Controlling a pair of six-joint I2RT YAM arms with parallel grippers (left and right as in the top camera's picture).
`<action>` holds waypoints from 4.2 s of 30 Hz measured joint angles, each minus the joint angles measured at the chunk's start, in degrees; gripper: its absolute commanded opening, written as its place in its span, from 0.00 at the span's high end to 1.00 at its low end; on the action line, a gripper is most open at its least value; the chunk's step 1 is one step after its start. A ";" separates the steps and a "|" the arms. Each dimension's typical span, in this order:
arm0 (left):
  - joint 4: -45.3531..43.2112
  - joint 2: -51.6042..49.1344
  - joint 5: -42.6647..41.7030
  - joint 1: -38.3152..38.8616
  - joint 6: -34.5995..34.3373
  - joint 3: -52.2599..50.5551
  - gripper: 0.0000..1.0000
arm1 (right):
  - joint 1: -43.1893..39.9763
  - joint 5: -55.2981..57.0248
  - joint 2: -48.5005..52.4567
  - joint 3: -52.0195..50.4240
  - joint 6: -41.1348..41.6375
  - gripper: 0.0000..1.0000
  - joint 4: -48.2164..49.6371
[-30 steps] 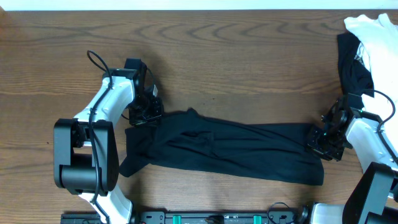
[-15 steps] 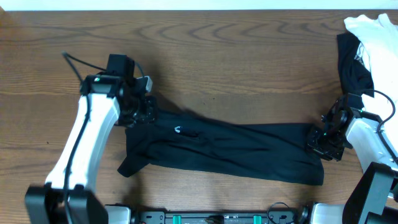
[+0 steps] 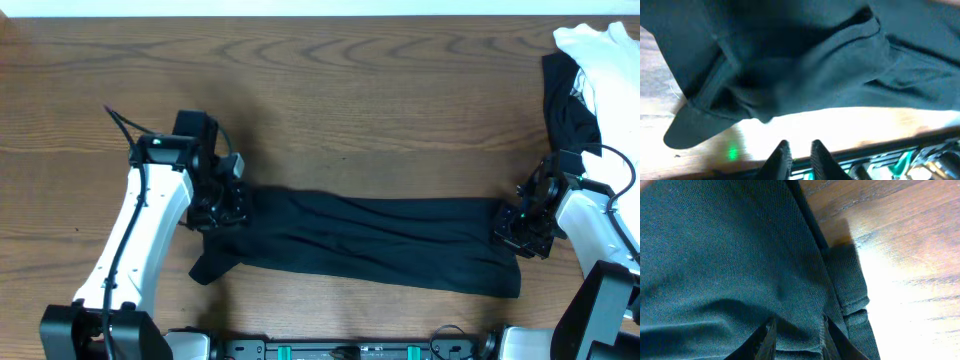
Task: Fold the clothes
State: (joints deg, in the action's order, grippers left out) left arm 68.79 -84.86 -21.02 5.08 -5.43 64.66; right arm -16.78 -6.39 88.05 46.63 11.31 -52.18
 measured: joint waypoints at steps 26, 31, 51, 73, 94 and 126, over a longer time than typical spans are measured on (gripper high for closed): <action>-16.35 -1.31 -1.07 4.57 0.07 -1.55 0.72 | 0.02 0.20 0.00 -0.11 0.00 0.69 0.00; -19.52 -2.12 -1.55 9.29 0.07 -3.50 0.72 | 0.00 0.20 0.00 -0.11 0.00 0.69 0.00; -29.62 -13.09 -3.04 11.82 -3.61 -13.97 0.71 | 0.00 0.20 -0.02 -0.11 0.00 0.62 -0.24; -30.93 -13.81 -12.26 4.87 -3.98 -13.53 0.33 | -11.65 -4.68 -3.69 -0.90 -0.44 0.38 -0.85; -30.12 -13.73 -12.50 4.76 -3.13 -13.46 0.33 | -11.67 -14.93 -5.14 -13.09 -1.11 0.99 14.12; -22.91 12.22 0.22 4.24 -2.05 -14.38 0.28 | -10.60 -5.88 -4.96 20.68 0.61 0.99 -12.33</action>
State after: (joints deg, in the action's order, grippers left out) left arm 45.89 -72.64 -20.80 9.32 -7.49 50.28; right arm -27.38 -12.27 83.09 67.31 11.92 -64.51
